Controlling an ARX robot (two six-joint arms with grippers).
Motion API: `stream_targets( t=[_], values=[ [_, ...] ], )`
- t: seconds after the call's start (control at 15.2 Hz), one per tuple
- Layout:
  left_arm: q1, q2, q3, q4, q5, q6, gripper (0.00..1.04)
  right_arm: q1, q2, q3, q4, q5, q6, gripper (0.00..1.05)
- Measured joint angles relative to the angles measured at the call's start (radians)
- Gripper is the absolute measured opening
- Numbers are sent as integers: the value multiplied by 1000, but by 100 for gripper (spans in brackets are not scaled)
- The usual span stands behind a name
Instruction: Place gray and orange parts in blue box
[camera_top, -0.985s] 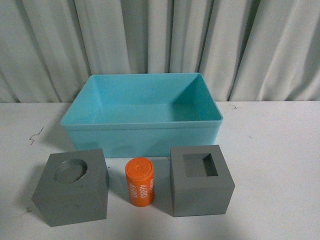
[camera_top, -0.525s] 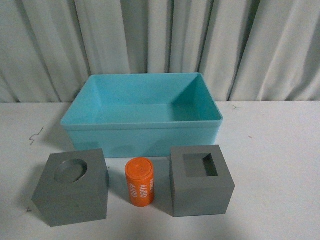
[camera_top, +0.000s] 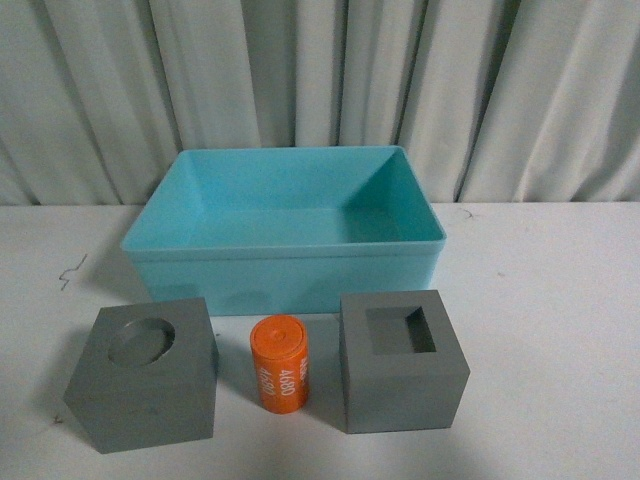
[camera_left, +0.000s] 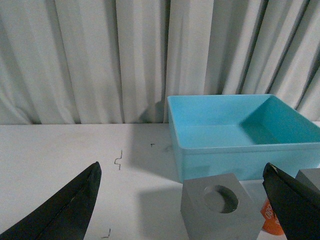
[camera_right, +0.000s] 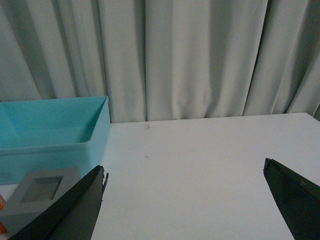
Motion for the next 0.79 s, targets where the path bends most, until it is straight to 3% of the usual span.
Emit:
stream_targets(
  t=[0.79],
  values=[
    [0, 0, 0, 0, 0, 0, 98, 0, 0, 0, 0, 0, 0, 98]
  ],
)
